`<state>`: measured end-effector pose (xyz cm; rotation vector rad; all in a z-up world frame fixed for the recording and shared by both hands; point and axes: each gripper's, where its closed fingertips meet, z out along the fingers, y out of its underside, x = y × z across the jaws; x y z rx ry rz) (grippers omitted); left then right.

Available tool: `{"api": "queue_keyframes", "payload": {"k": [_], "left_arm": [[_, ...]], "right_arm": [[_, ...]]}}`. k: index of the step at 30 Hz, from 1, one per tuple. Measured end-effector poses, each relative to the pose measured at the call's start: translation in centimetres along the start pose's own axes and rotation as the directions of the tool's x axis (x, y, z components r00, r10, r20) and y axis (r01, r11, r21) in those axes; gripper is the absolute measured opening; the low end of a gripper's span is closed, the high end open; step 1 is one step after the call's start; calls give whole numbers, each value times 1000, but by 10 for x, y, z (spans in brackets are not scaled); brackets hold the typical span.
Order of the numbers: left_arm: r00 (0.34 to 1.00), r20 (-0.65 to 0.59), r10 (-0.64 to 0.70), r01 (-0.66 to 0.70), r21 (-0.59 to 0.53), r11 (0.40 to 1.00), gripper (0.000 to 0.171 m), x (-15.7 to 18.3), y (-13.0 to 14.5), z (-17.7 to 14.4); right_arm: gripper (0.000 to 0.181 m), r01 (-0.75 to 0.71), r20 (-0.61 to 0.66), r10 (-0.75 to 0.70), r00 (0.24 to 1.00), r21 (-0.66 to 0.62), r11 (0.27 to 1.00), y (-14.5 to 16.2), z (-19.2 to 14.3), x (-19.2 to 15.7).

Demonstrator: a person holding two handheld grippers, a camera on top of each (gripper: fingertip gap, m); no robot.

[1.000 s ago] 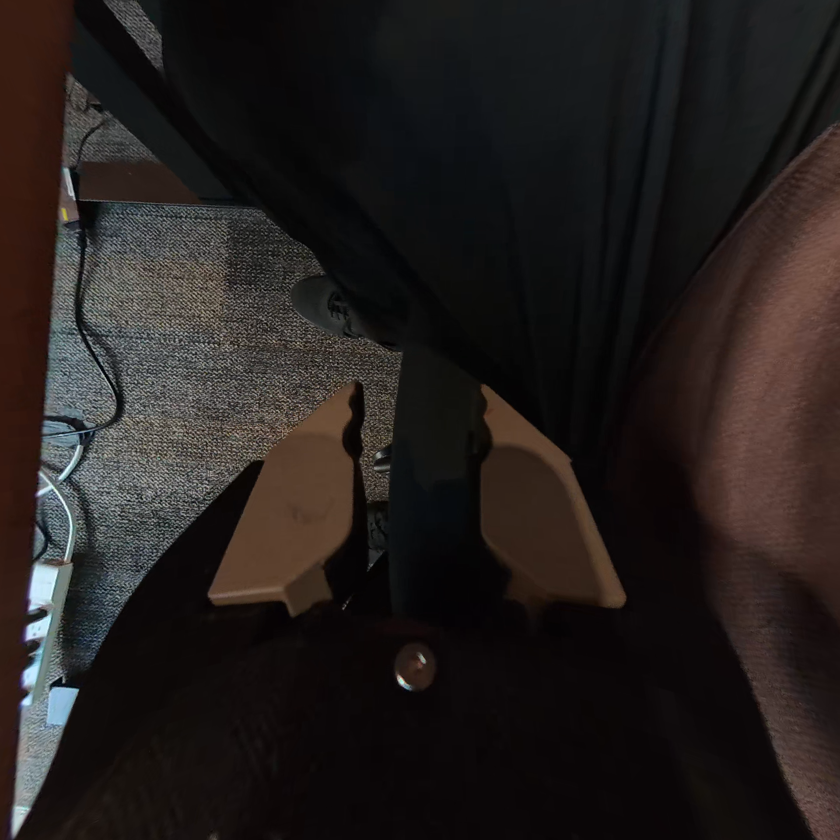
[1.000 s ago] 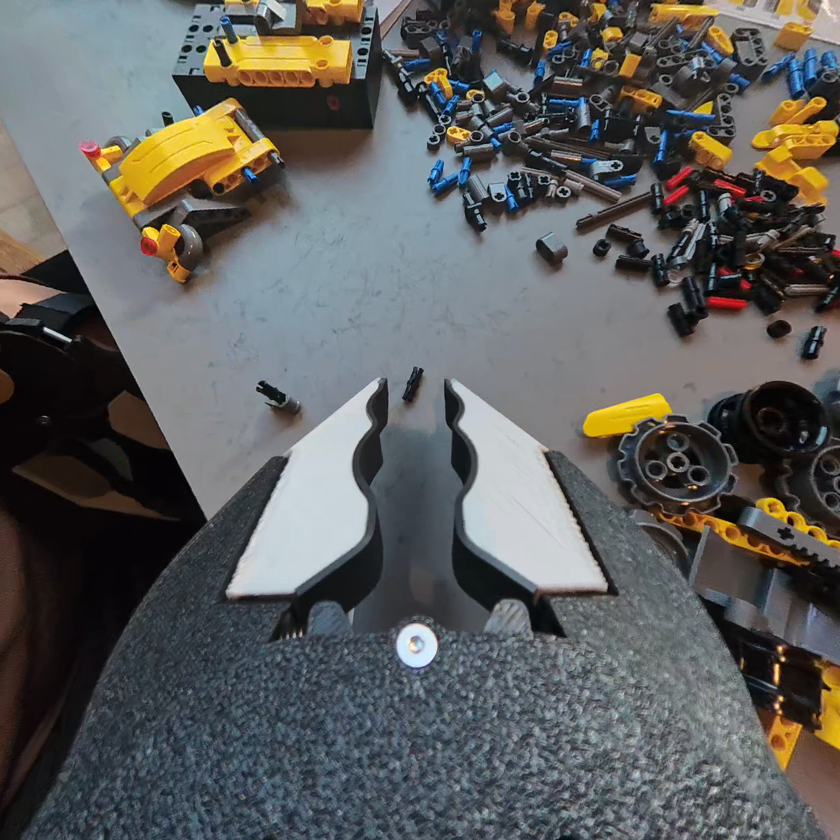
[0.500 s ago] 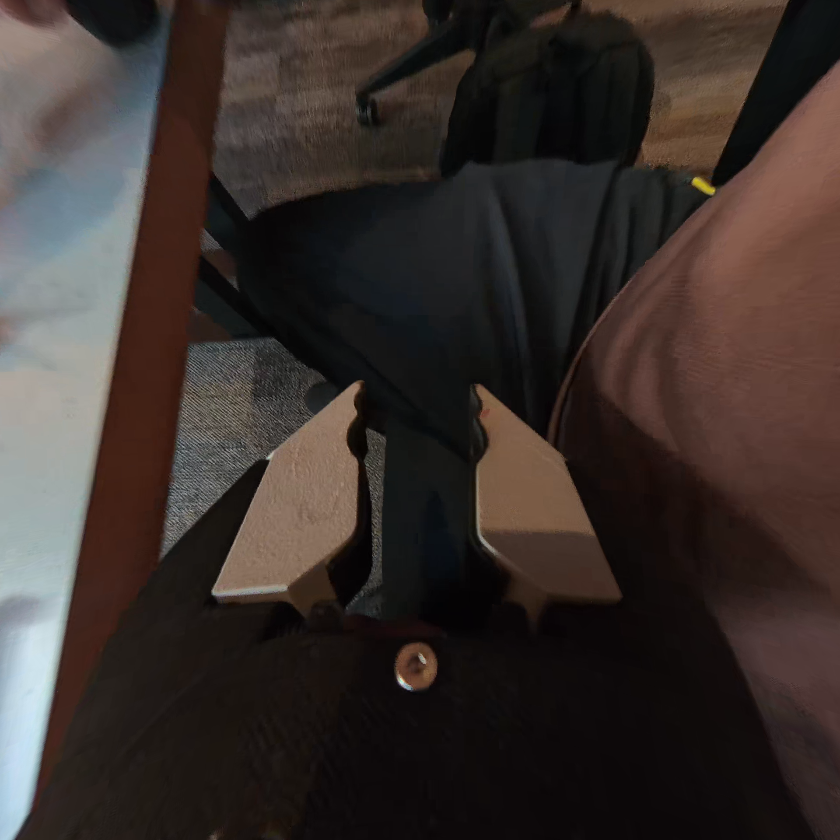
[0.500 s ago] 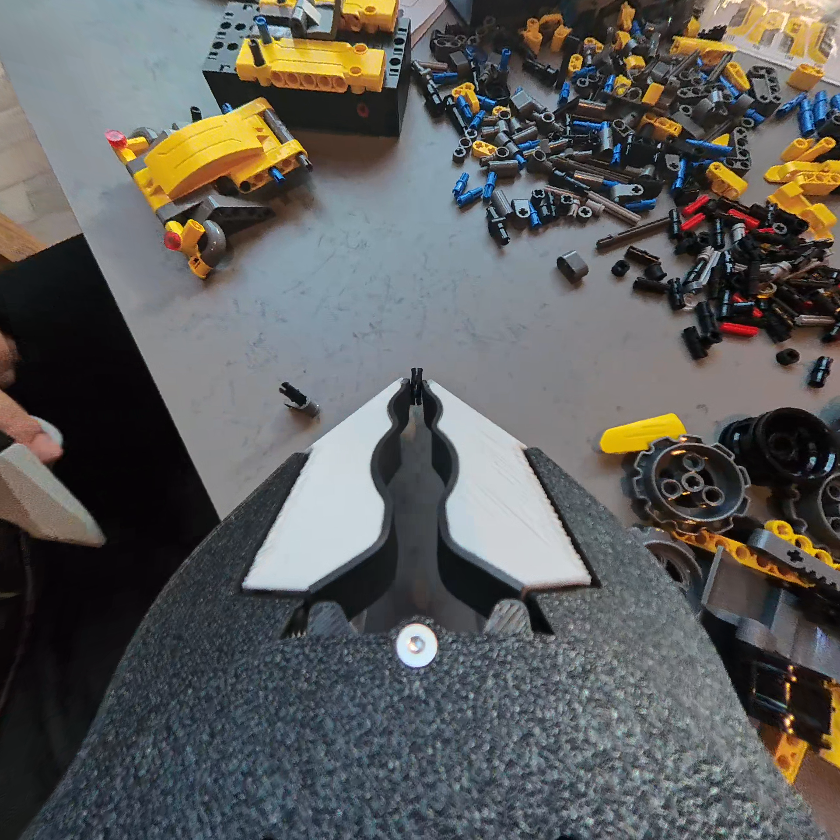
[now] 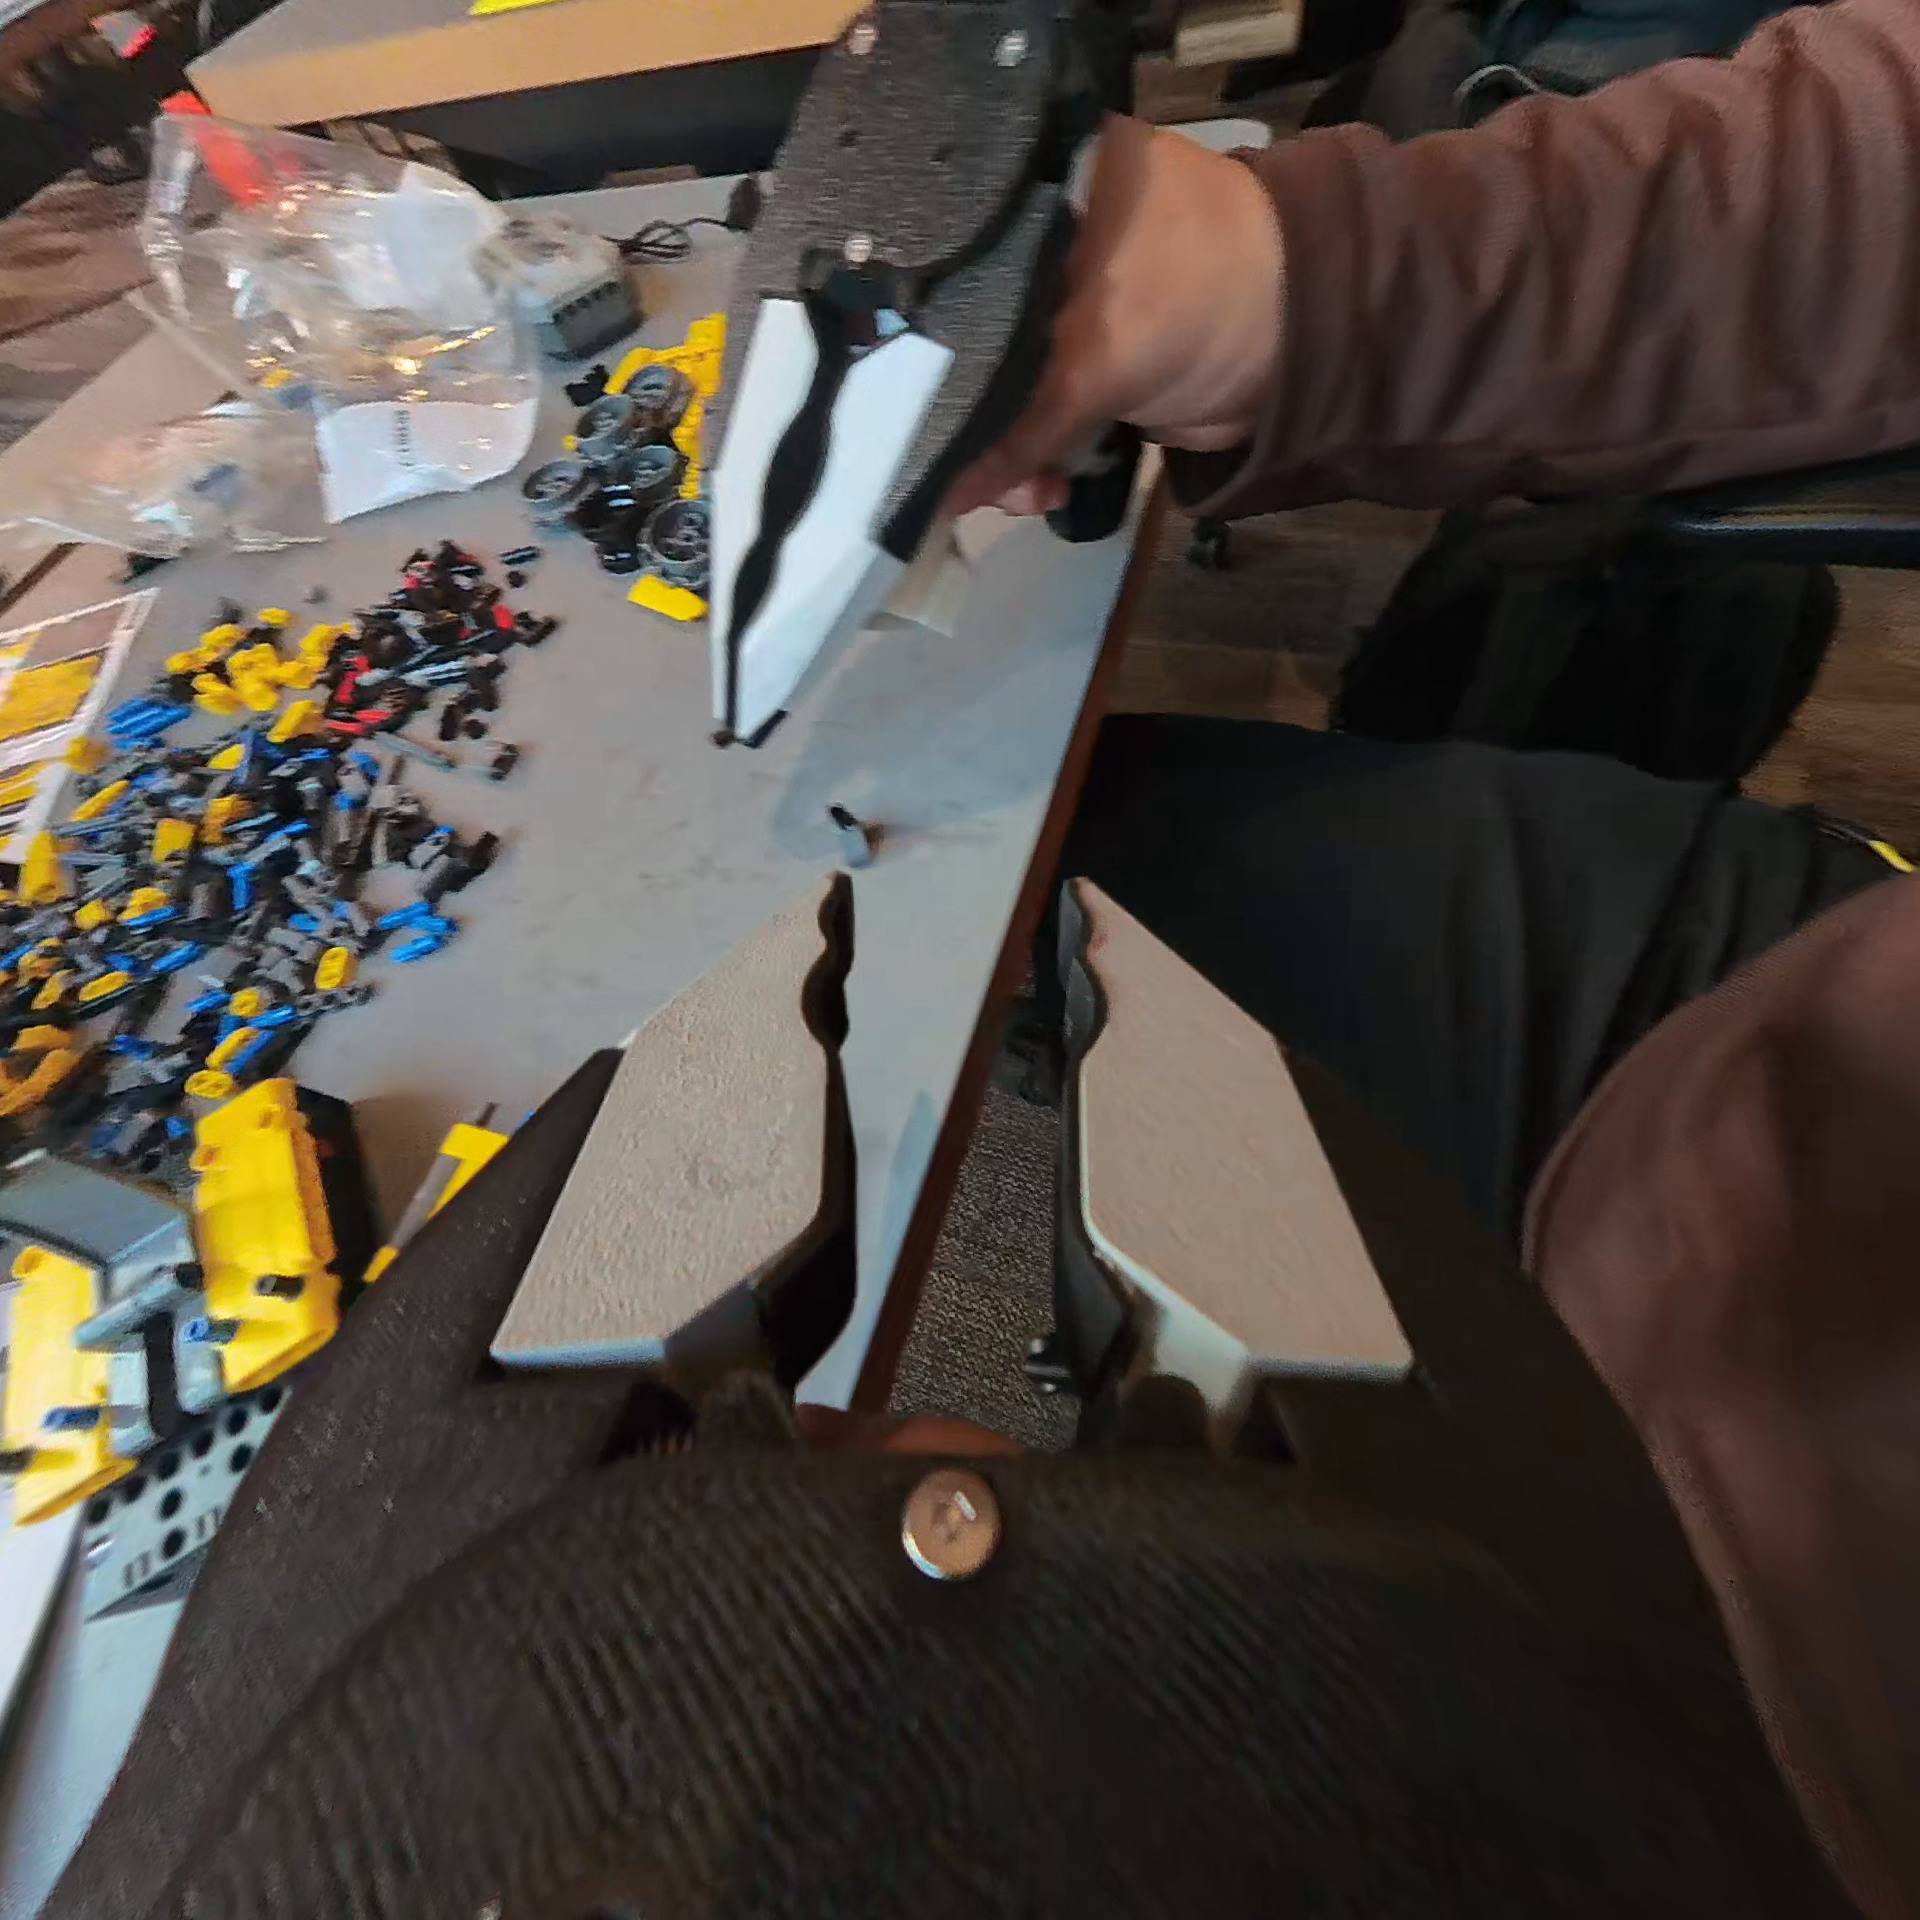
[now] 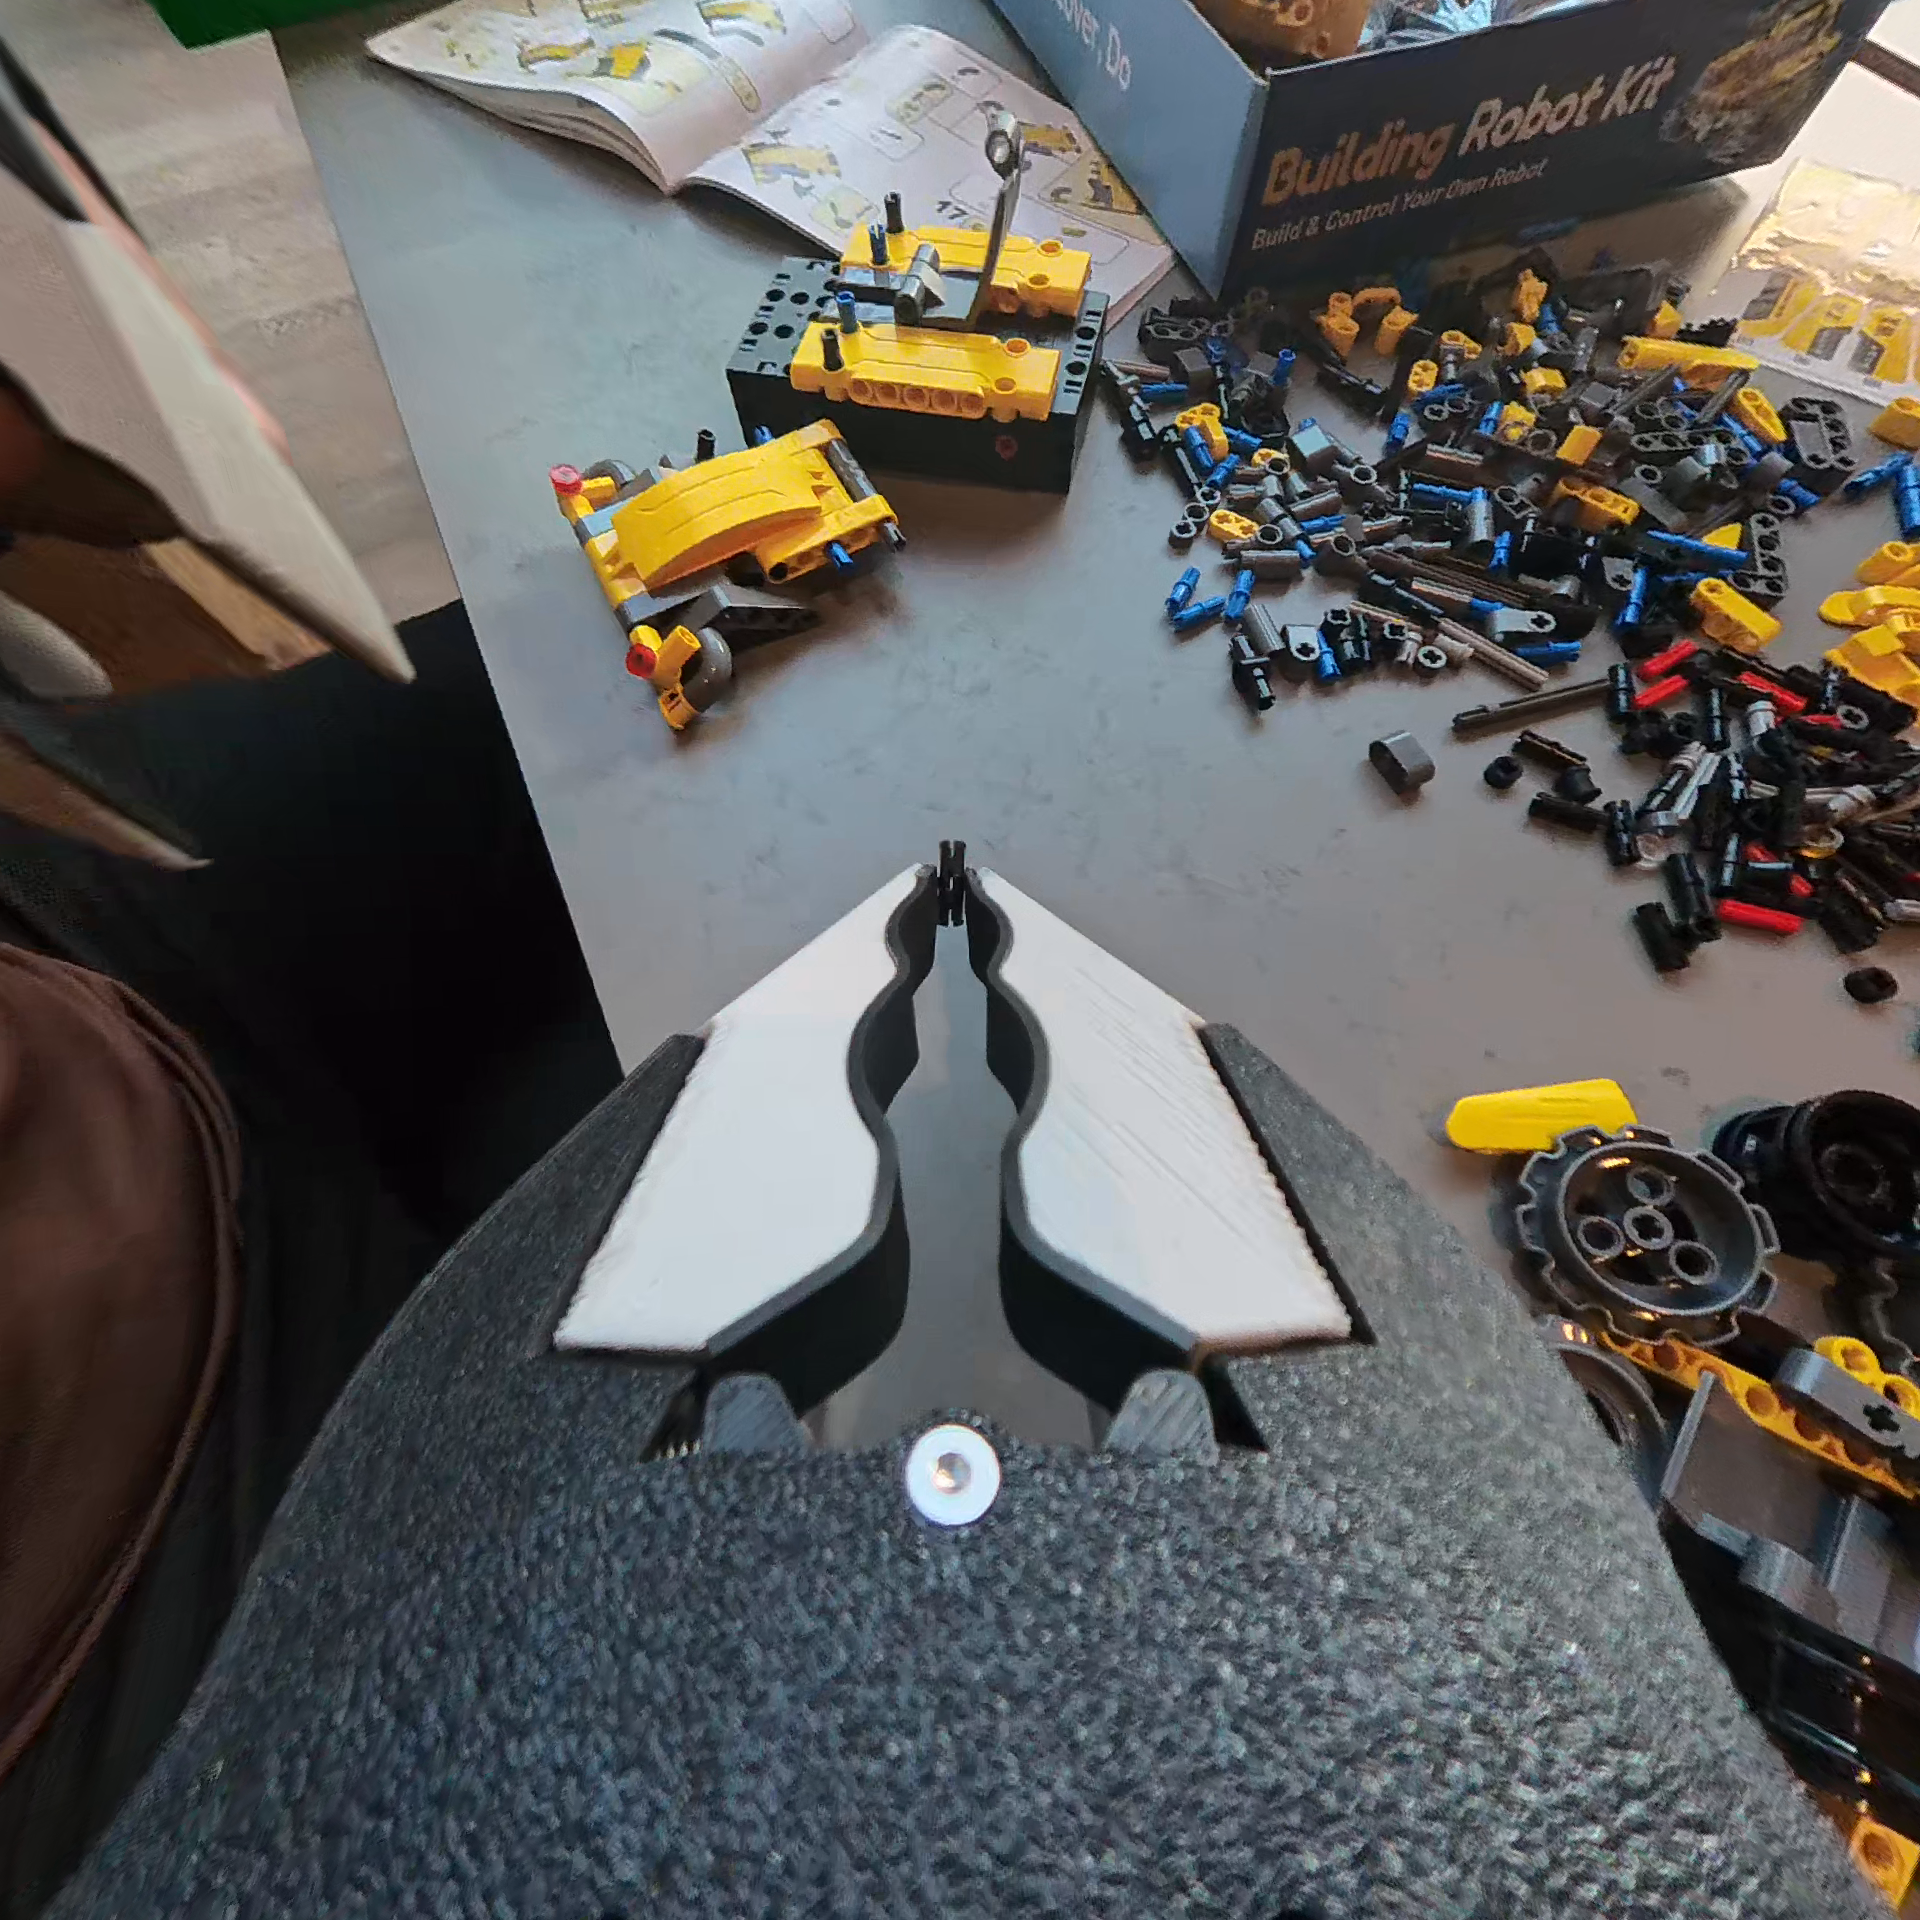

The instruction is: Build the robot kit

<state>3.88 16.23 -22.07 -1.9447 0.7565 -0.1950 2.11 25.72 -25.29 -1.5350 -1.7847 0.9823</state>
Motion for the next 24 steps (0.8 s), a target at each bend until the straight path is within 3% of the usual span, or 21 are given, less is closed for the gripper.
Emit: {"api": "queue_keyframes", "payload": {"k": [8,14,21,24], "left_arm": [[999,35,40,-39,-32,999,35,-39,0,21],[996,-86,-6,1,-54,999,26,-29,5,34],[987,-153,47,-56,-56,997,21,-23,6,44],[982,-166,90,-99,-46,994,16,-23,6,47]], "right_arm": [[2,6,147,-10,989,24,1000,-7,-14,-22],[2,163,190,-178,965,94,982,-11,-21,-41],[2,294,161,-294,942,26,956,-5,-11,-50],[2,282,188,-276,943,-6,959,0,-9,-52]]}}
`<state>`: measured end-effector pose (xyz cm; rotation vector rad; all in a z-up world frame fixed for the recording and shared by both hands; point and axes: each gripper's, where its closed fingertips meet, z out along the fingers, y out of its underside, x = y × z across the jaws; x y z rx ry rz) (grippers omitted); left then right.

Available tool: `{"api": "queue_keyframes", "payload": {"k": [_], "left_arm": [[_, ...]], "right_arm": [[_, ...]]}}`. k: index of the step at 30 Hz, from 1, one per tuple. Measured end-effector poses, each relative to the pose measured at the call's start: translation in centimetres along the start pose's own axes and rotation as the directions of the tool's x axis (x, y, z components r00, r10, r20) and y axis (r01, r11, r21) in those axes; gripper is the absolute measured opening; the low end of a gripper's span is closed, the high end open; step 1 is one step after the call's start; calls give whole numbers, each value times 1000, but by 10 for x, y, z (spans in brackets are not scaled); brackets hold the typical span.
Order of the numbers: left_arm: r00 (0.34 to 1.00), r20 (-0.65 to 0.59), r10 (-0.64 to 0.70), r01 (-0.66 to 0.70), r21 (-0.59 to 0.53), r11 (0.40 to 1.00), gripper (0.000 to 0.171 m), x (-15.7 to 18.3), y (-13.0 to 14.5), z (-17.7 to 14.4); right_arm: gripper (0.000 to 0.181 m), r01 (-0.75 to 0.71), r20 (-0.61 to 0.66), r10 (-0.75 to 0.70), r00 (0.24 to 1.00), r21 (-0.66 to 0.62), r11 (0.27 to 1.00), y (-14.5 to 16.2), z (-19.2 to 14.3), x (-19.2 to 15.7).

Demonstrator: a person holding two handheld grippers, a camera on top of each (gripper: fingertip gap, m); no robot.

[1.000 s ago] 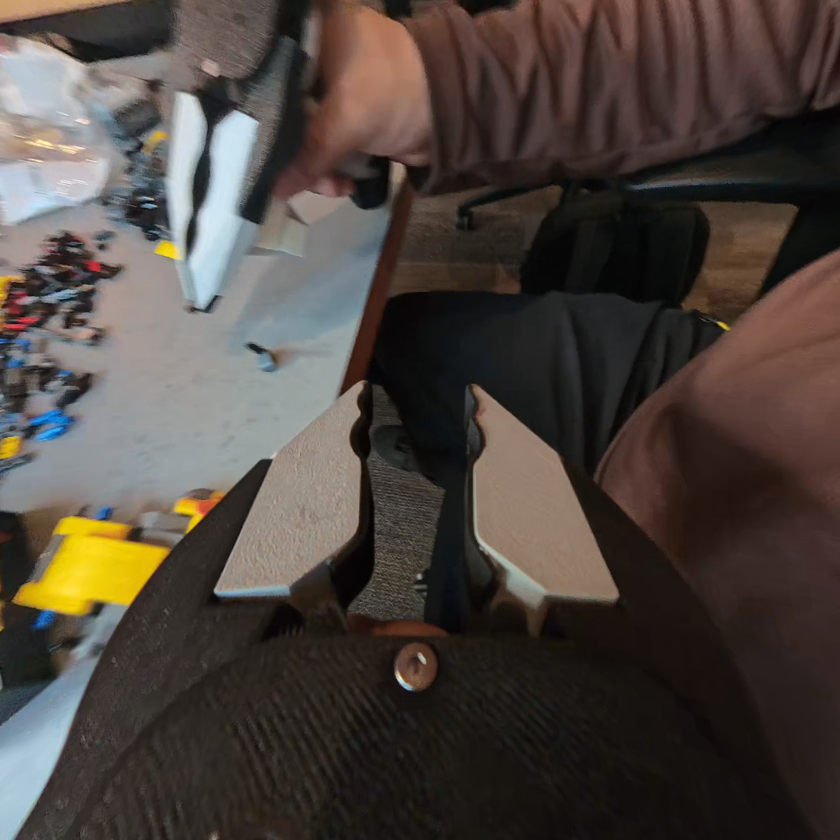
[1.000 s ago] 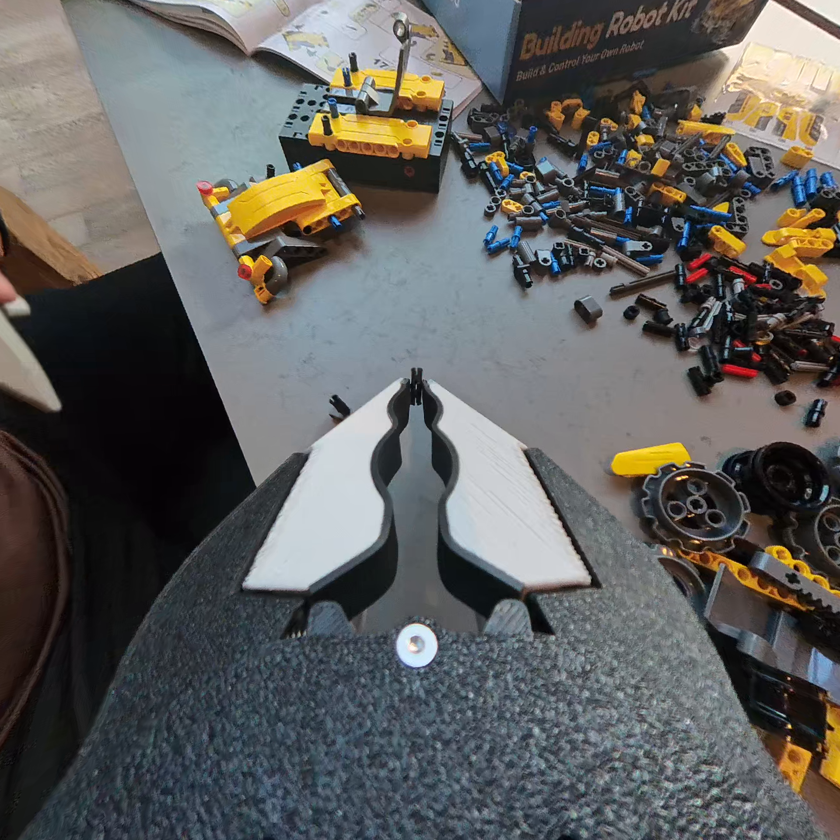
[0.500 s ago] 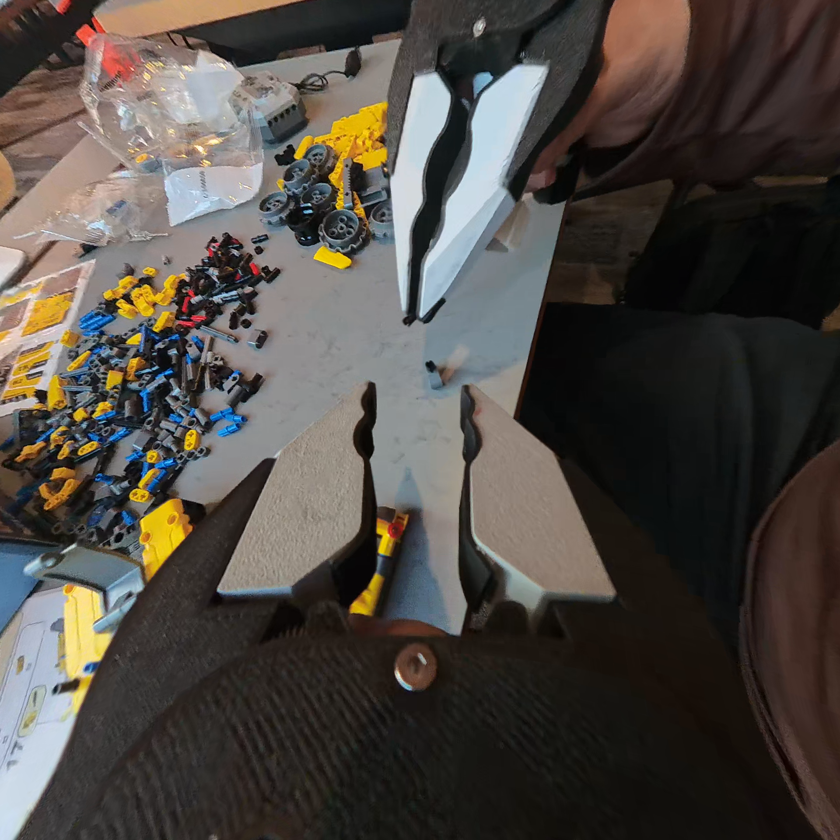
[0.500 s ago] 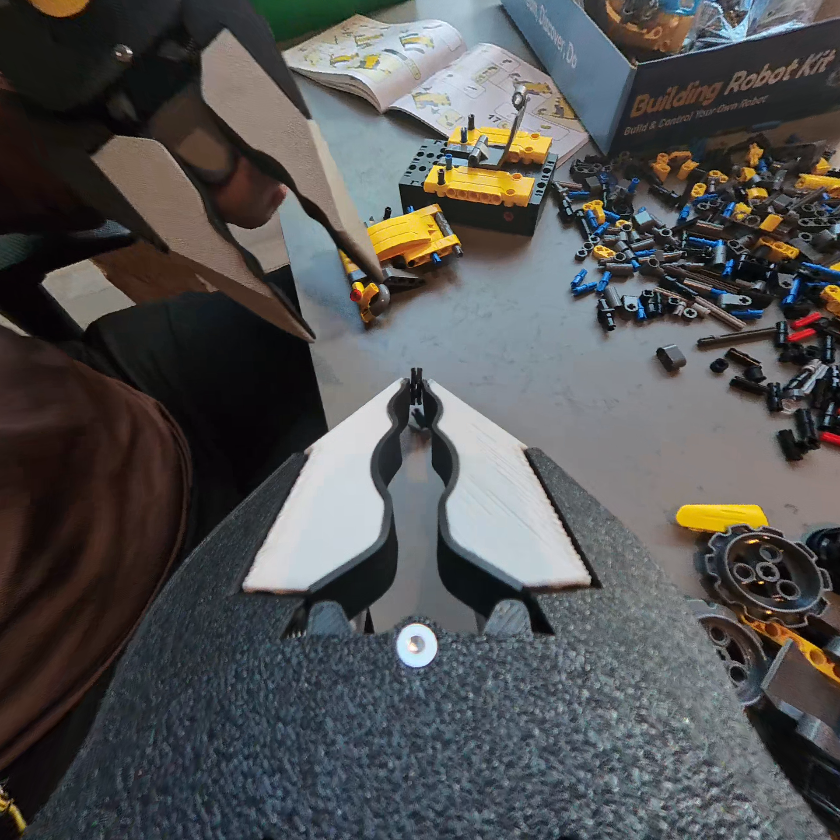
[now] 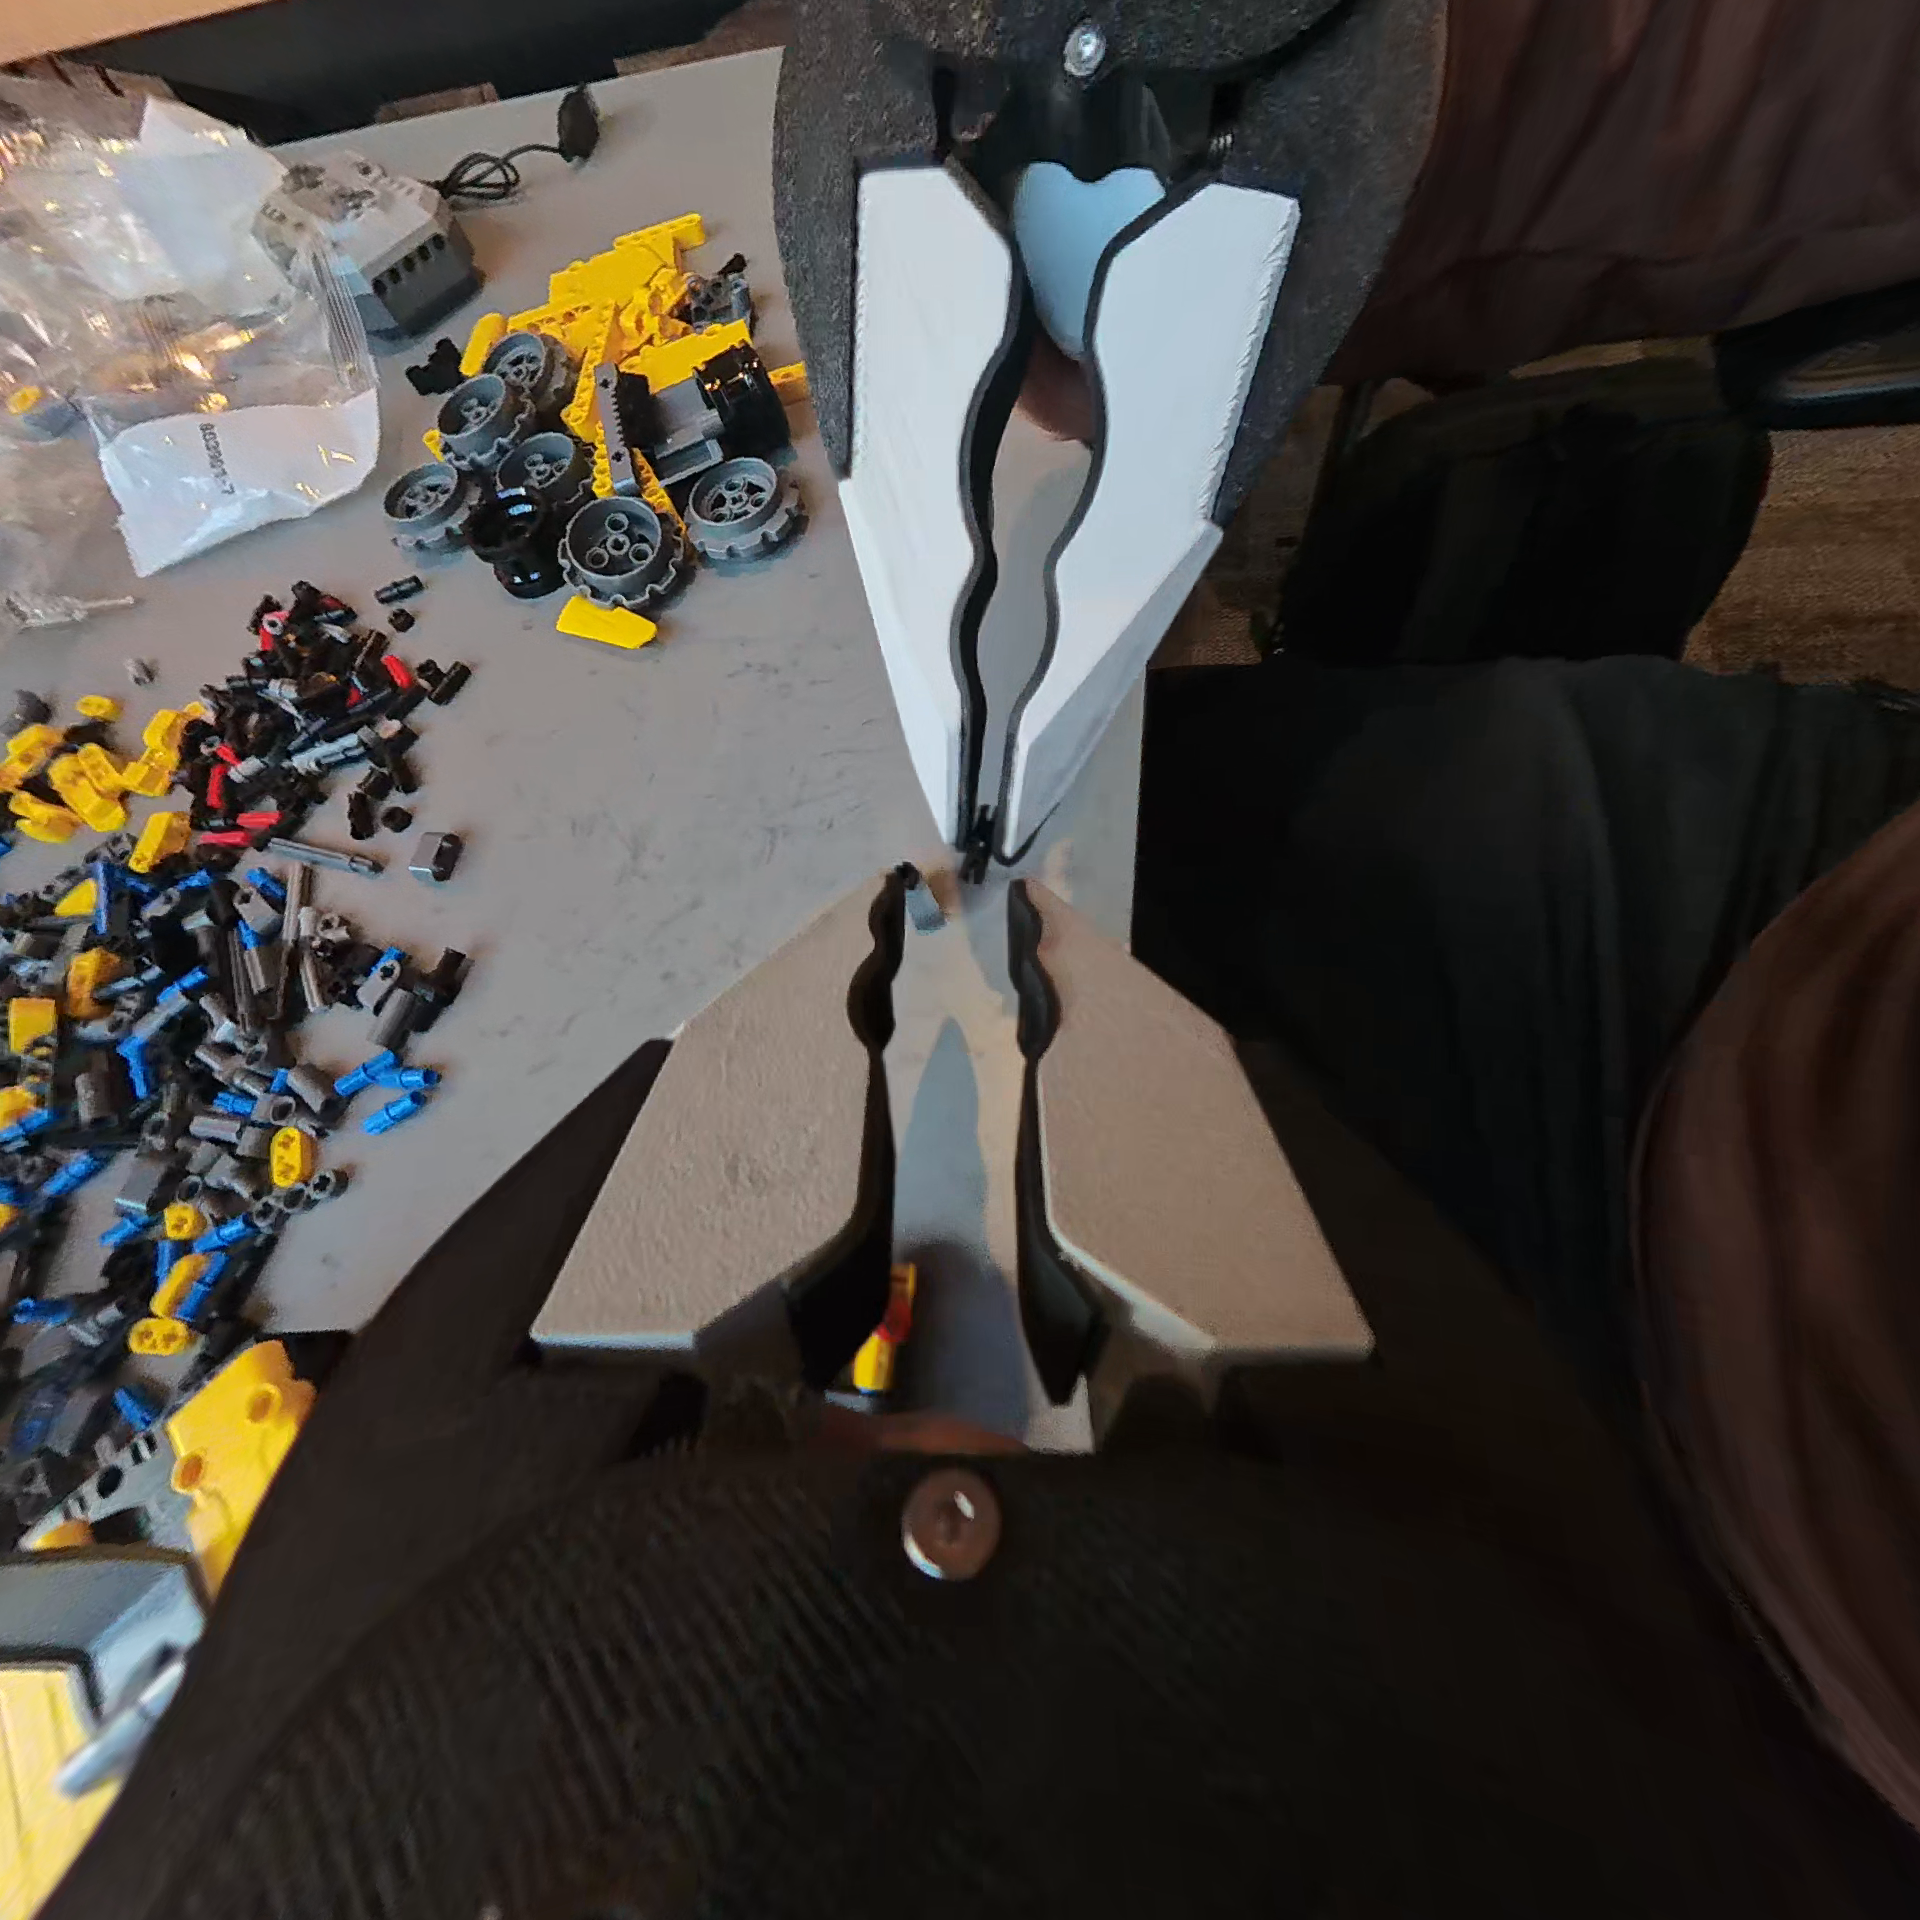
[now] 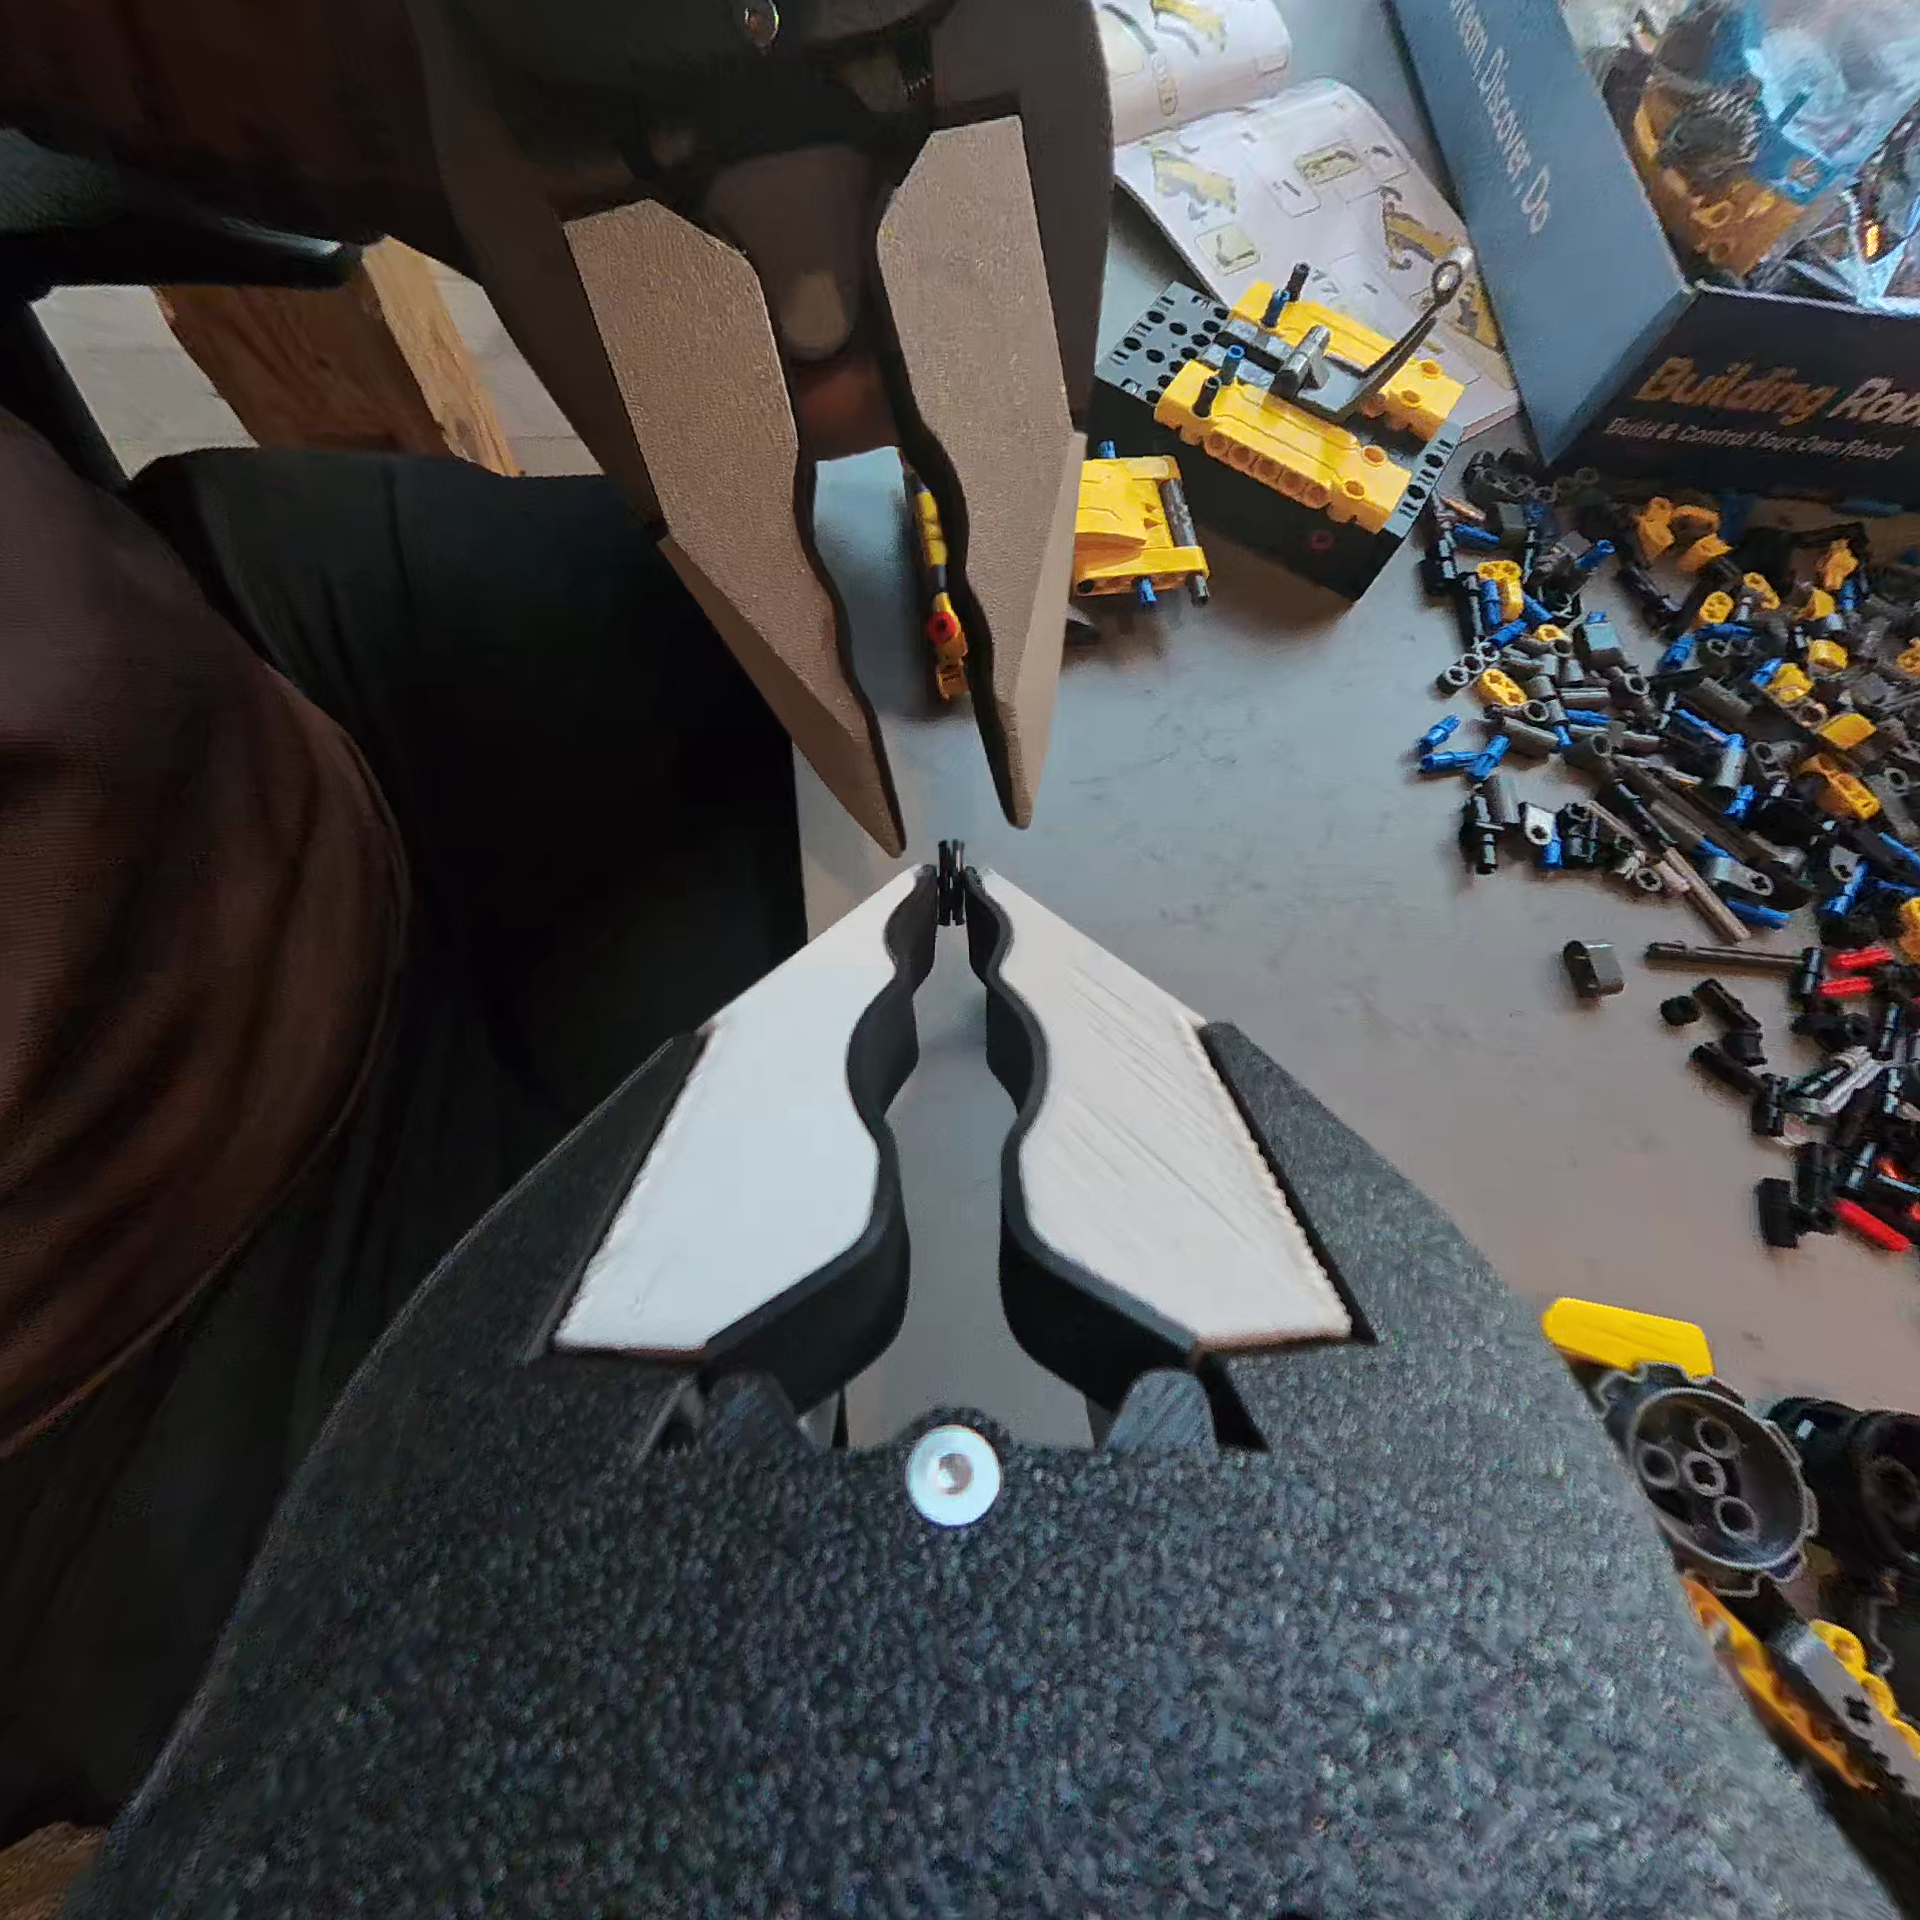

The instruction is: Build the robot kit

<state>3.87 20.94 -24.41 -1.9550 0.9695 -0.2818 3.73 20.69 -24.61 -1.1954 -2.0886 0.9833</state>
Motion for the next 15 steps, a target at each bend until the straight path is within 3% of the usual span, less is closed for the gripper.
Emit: {"api": "queue_keyframes", "payload": {"k": [5,15], "left_arm": [[949,100,300,-300,-17,954,10,-1,-1,1],[941,79,330,-332,4,943,2,5,-2,6]], "right_arm": [[2,-110,73,111,991,-11,994,5,1,-2],[2,-153,102,151,983,12,988,1,-1,-3]]}}
